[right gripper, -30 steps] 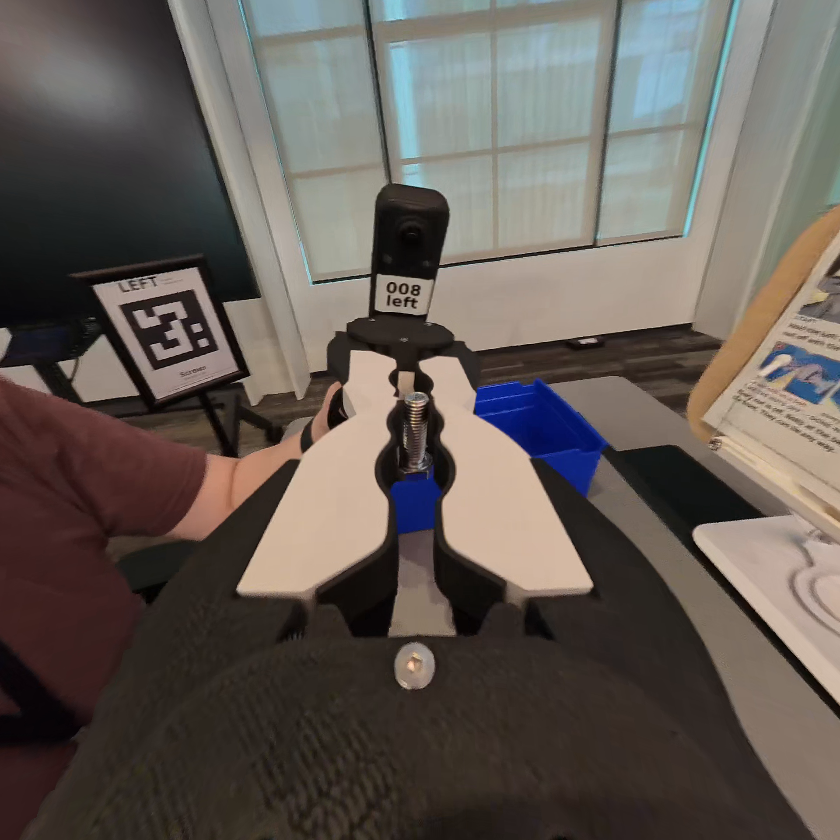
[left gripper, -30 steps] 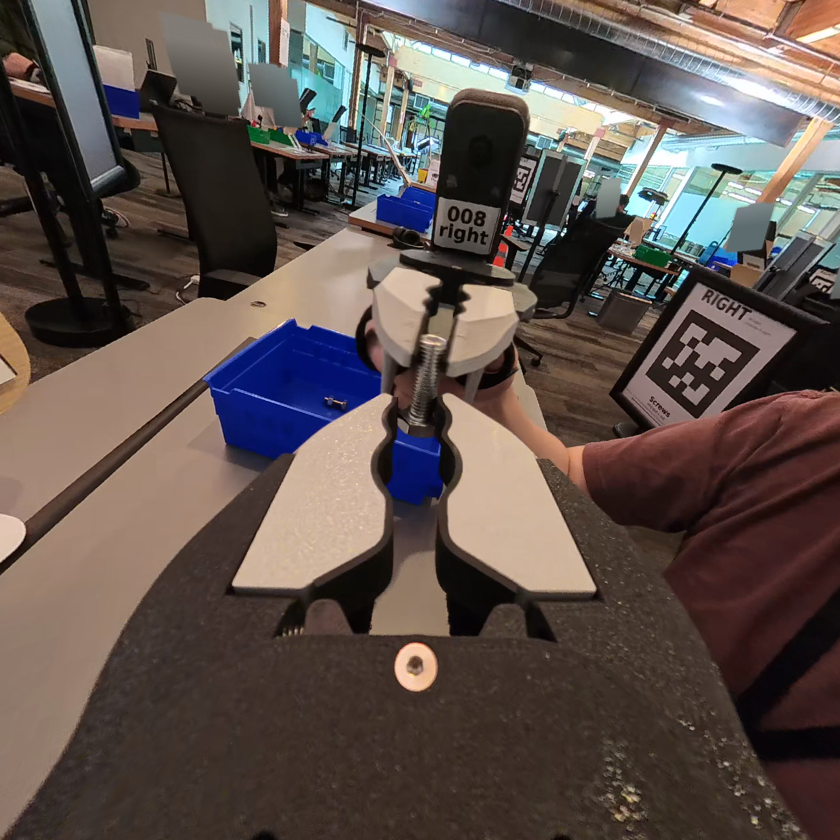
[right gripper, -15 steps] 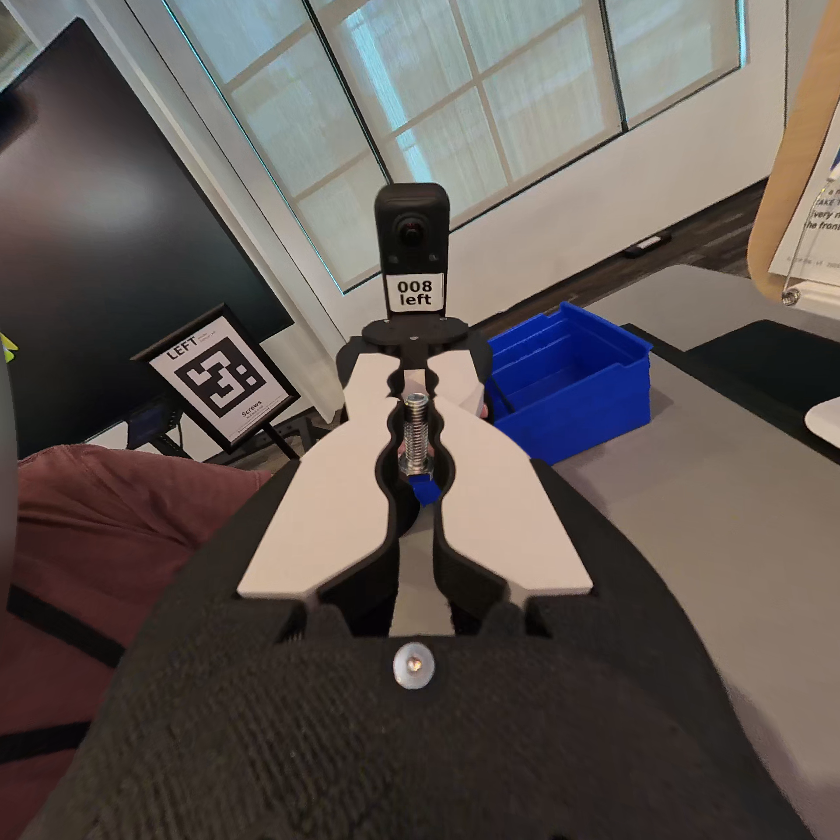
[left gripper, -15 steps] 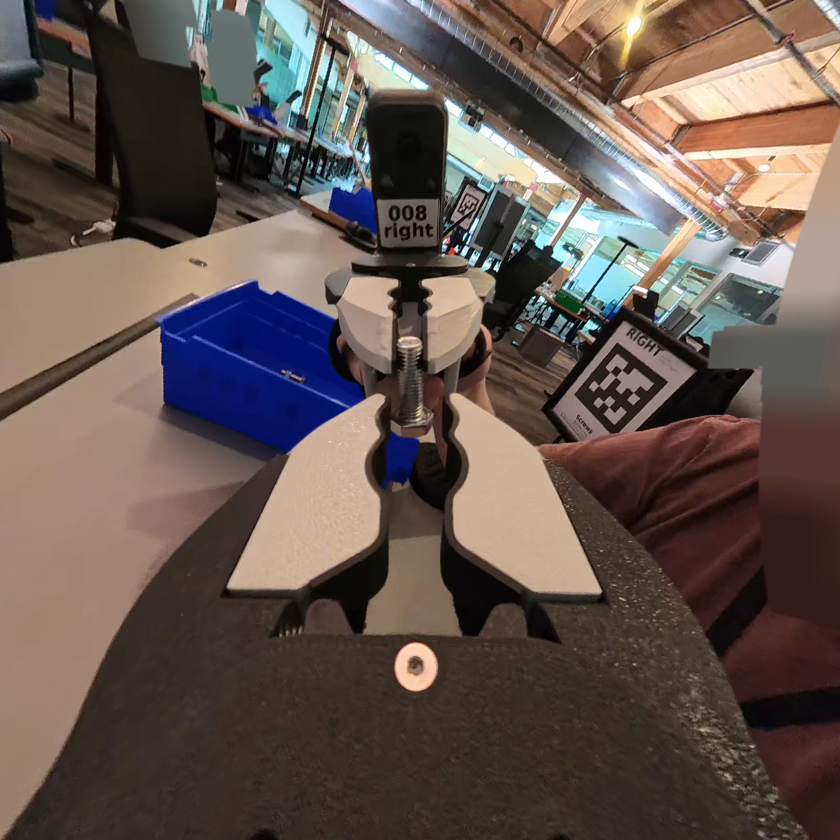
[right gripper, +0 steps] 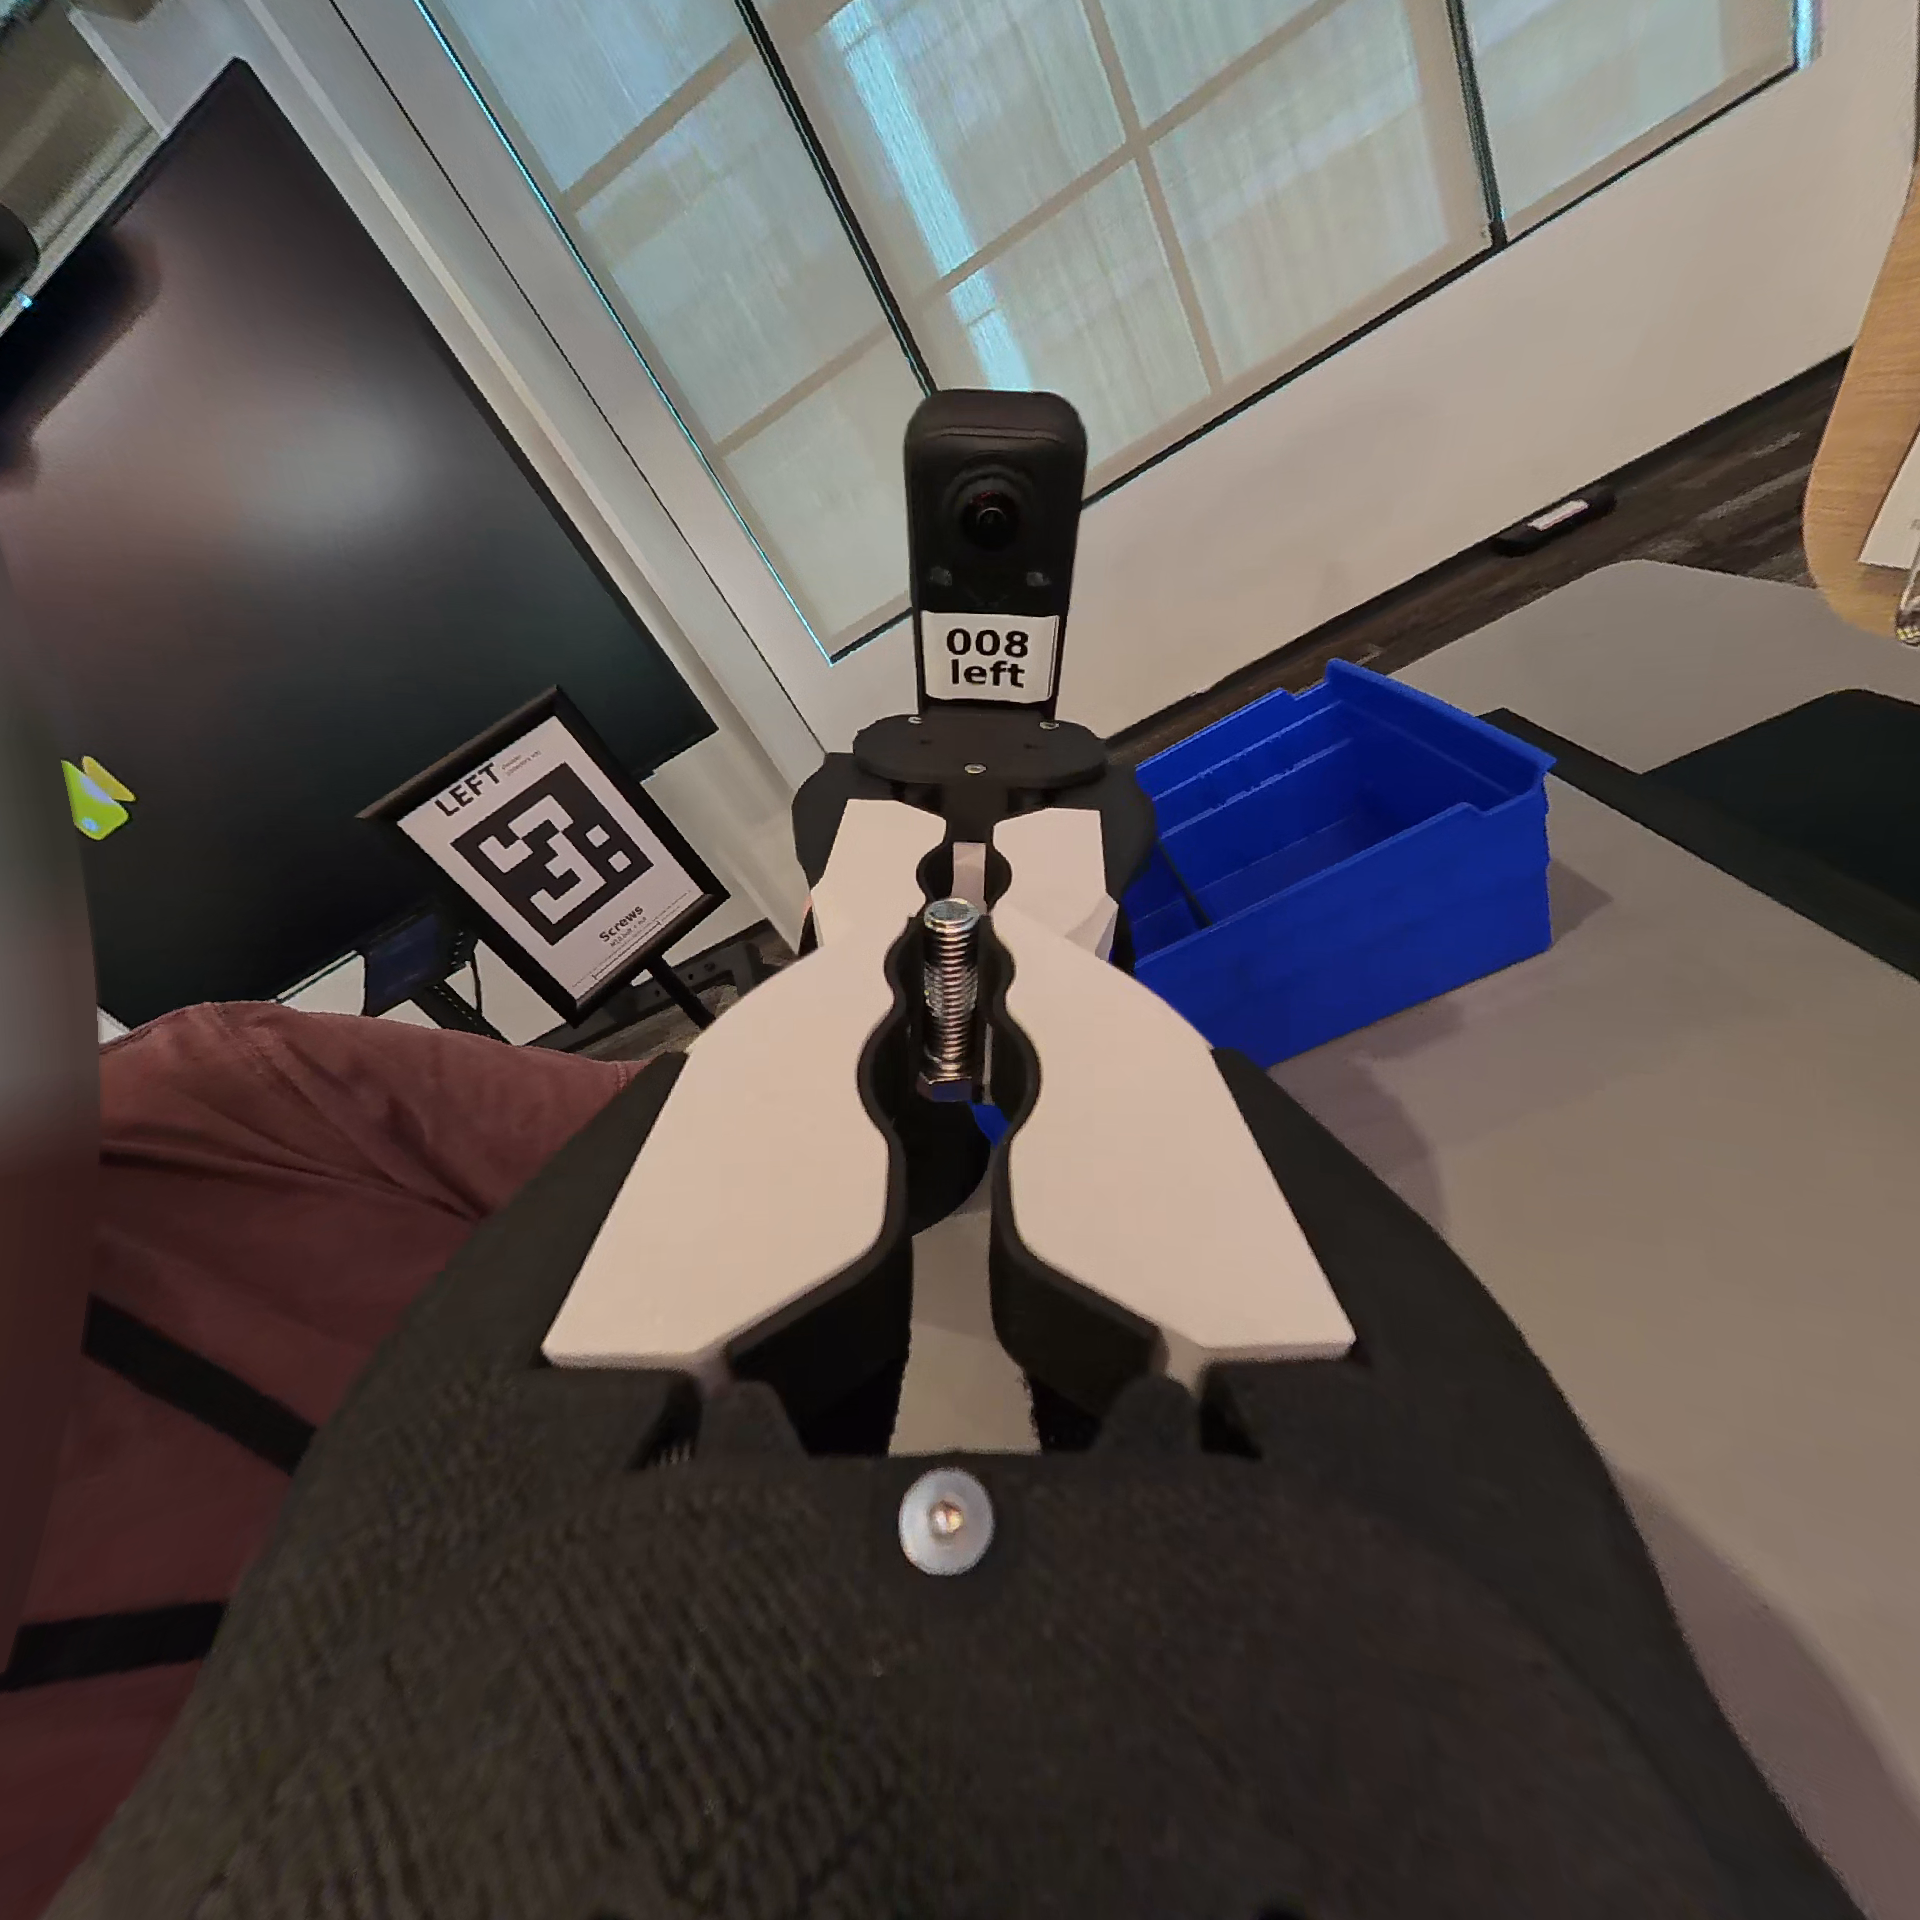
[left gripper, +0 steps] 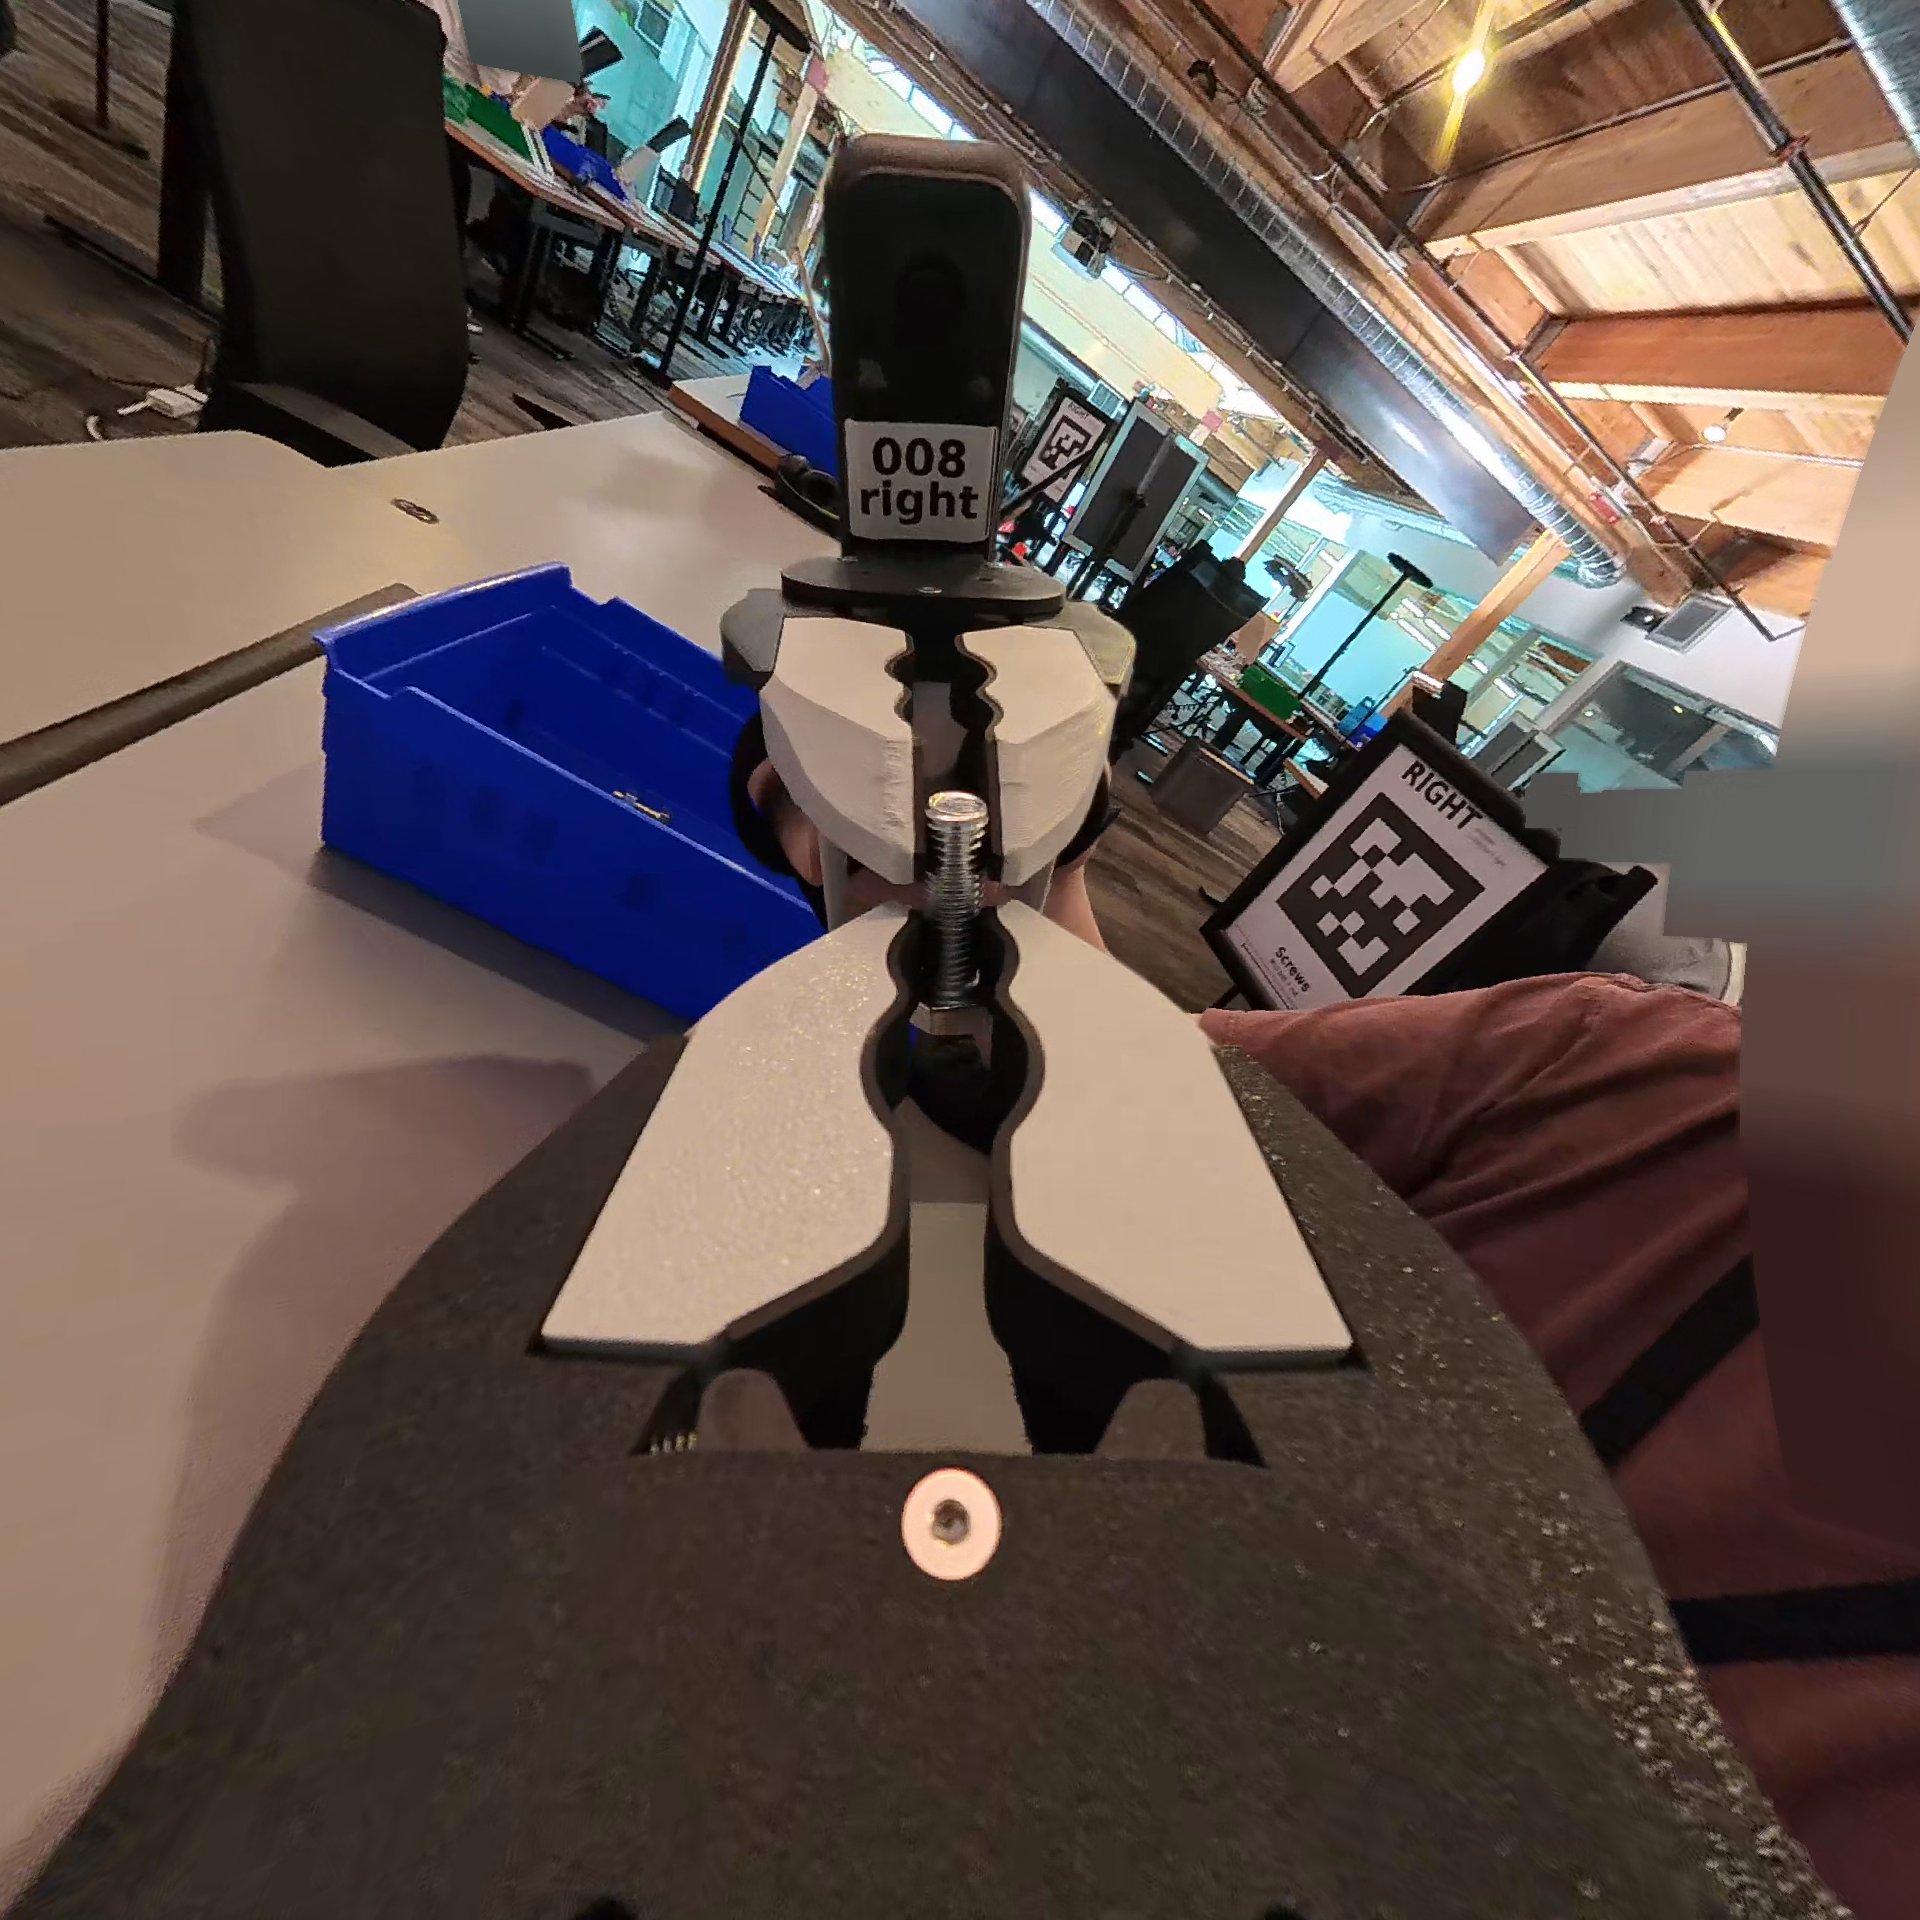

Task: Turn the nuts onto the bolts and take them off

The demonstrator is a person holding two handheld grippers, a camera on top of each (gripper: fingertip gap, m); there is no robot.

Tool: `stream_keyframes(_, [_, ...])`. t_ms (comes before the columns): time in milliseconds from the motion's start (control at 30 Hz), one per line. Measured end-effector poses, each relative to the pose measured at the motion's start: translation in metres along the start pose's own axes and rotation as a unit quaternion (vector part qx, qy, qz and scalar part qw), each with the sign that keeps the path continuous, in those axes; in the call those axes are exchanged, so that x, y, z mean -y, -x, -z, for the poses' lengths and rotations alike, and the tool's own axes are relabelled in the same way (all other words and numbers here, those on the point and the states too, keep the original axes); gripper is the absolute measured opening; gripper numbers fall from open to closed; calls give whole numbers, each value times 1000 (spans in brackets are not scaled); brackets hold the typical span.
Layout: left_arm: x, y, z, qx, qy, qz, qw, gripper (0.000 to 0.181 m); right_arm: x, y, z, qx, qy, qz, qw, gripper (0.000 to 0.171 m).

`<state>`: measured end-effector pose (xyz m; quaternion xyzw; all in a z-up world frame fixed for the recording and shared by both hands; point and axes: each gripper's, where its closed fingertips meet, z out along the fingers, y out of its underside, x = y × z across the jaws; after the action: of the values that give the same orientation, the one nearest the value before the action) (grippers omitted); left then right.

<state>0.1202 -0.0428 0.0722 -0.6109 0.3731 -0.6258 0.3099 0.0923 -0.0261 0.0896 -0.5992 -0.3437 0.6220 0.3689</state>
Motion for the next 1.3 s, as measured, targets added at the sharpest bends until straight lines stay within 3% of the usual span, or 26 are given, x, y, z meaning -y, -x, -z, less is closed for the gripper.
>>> stream_keyframes(333, [-3,1,1,6,11,-17,1000,9,-2,2,-1,9,7,11,1000,11])
stream_keyframes(433, [0,3,7,29,10,-45,999,9,10,4,7,-13,-12,59,998,29])
stream_keyframes(533, [13,7,30,74,0,-71,995,9,-1,0,20,-49,49,143,987,25])
stream_keyframes(633, [30,20,69,186,-13,-123,975,9,-60,-30,29,-113,249,198,941,21])
stream_keyframes(700, [42,22,97,248,-26,-153,956,9,-107,-57,34,-148,386,223,883,21])
stream_keyframes(800, [55,13,132,293,-49,-169,940,9,-164,-82,33,-145,516,250,807,23])
stream_keyframes(967, [64,-8,168,322,-66,-199,923,9,-197,-100,31,-160,597,286,732,28])
stream_keyframes(1067, [67,-19,180,318,-80,-204,922,9,-203,-91,16,-121,582,312,741,23])
stream_keyframes(1300, [65,-35,180,284,-77,-214,931,9,-212,-101,16,-95,621,336,702,26])
